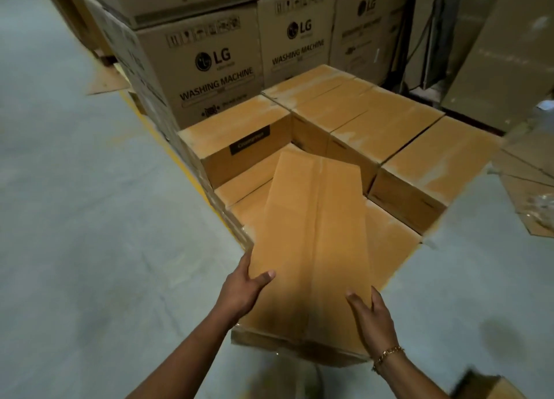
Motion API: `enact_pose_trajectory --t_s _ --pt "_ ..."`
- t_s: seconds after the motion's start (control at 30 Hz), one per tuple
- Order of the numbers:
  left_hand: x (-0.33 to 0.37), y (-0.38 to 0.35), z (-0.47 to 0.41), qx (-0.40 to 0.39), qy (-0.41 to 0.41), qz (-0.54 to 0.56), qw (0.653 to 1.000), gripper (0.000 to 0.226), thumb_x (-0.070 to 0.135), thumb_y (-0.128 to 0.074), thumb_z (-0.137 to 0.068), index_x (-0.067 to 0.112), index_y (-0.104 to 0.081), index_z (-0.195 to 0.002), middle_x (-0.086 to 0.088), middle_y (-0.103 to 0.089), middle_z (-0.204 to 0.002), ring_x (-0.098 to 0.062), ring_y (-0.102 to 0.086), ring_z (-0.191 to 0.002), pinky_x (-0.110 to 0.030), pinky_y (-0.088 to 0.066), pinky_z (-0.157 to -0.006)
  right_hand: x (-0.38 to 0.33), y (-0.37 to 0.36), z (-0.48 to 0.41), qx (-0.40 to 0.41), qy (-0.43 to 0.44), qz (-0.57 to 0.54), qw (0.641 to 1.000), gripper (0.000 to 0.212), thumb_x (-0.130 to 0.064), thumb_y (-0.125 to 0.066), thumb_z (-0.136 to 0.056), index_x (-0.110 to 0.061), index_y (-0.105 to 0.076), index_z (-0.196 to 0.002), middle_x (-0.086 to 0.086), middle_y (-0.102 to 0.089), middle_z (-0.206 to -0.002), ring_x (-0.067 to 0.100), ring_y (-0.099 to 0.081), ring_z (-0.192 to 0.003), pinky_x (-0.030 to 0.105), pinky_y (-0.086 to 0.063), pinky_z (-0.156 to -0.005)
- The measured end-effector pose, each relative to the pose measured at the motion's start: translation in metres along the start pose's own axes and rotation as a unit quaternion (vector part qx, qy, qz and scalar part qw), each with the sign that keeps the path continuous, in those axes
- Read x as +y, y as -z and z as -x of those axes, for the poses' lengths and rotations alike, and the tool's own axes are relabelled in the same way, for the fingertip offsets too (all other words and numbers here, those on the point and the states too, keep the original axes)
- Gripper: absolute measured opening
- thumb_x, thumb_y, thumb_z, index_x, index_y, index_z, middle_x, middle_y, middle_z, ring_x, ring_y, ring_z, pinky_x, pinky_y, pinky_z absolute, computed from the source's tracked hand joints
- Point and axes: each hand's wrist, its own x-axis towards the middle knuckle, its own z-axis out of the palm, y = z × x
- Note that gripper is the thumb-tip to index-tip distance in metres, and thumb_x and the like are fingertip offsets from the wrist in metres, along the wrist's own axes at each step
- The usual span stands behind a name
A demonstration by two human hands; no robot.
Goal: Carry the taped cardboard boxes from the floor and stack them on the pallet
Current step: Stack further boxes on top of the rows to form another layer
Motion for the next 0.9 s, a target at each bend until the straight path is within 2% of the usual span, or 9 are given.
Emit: enact_pose_trajectory --t_s 0.1,0.23,0.37,0.47,0.53,0.67,0.8,0.9 --pt "0.014 0.027 -0.046 0.000 0.011 -0.009 1.000 0.079 0.060 -0.069 -0.087 0.040 -0.032 -0.155 0.009 -0.059 -0.140 -0.023 -0.061 -0.120 -0.044 -0.051 -0.102 -0.039 -0.029 -0.032 -0.011 -0.015 0.004 1.000 0.102 -0.080 -0.064 -0.068 -0.030 -0.037 -0.153 0.001 -0.051 -0.150 0.031 -0.048 -0.135 0.053 -0.042 -0.110" --pt "0.025 0.058 -0.100 -0.005 0.018 -0.009 1.000 0.085 0.067 -0.068 -0.080 0.041 -0.034 -0.154 0.008 -0.060 -0.140 -0.023 -0.060 -0.120 -0.047 -0.050 -0.104 -0.081 -0.063 -0.065 -0.005 -0.021 0.001 1.000 0.076 -0.058 -0.069 -0.086 -0.028 -0.043 -0.150 0.000 -0.058 -0.142 0.029 -0.053 -0.128 0.051 -0.045 -0.108" --pt "0.033 0.088 -0.157 -0.024 0.006 -0.011 1.000 0.075 0.052 -0.069 -0.091 0.036 -0.033 -0.155 0.006 -0.057 -0.143 -0.024 -0.058 -0.124 -0.046 -0.048 -0.106 -0.104 -0.103 -0.096 0.018 -0.028 0.003 0.999 0.075 -0.066 -0.067 -0.079 -0.034 -0.048 -0.144 -0.005 -0.065 -0.131 0.026 -0.059 -0.120 0.049 -0.048 -0.104" --pt "0.035 0.115 -0.207 -0.052 0.001 -0.014 0.999 0.072 0.048 -0.067 -0.094 0.036 -0.032 -0.155 0.005 -0.056 -0.142 -0.027 -0.056 -0.126 -0.047 -0.047 -0.107 -0.122 -0.142 -0.121 0.046 -0.031 -0.009 0.998 0.065 -0.061 -0.069 -0.082 -0.033 -0.054 -0.138 -0.008 -0.069 -0.123 0.022 -0.063 -0.112 0.044 -0.049 -0.102" --pt "0.033 0.138 -0.243 -0.074 0.000 -0.024 0.997 0.074 0.050 -0.068 -0.092 0.037 -0.031 -0.155 0.004 -0.055 -0.144 -0.029 -0.056 -0.127 -0.051 -0.047 -0.108 -0.136 -0.173 -0.134 0.065 -0.036 -0.013 0.997 0.057 -0.056 -0.069 -0.086 -0.033 -0.056 -0.136 -0.008 -0.070 -0.121 0.022 -0.063 -0.110 0.042 -0.050 -0.100" --pt "0.035 0.190 -0.313 -0.116 -0.003 -0.058 0.992 0.083 0.063 -0.070 -0.082 0.040 -0.033 -0.153 0.004 -0.056 -0.143 -0.028 -0.056 -0.127 -0.052 -0.047 -0.108 -0.165 -0.236 -0.151 0.108 -0.056 -0.039 0.992 0.062 -0.059 -0.070 -0.082 -0.031 -0.057 -0.135 -0.008 -0.069 -0.117 0.022 -0.064 -0.107 0.038 -0.050 -0.095" --pt "0.047 0.231 -0.361 -0.156 -0.013 -0.073 0.985 0.080 0.051 -0.071 -0.090 0.033 -0.029 -0.156 0.005 -0.051 -0.143 -0.026 -0.050 -0.132 -0.047 -0.043 -0.112 -0.198 -0.285 -0.159 0.141 -0.067 -0.069 0.985 0.046 -0.043 -0.069 -0.091 -0.031 -0.055 -0.133 -0.006 -0.063 -0.113 0.020 -0.057 -0.102 0.033 -0.042 -0.090" --pt "0.054 0.255 -0.387 -0.174 -0.024 -0.097 0.980 0.088 0.059 -0.072 -0.085 0.034 -0.029 -0.157 0.004 -0.053 -0.146 -0.027 -0.053 -0.132 -0.049 -0.044 -0.111 -0.214 -0.314 -0.162 0.154 -0.071 -0.076 0.983 0.047 -0.044 -0.069 -0.091 -0.030 -0.054 -0.134 -0.006 -0.063 -0.117 0.020 -0.056 -0.103 0.034 -0.043 -0.091"
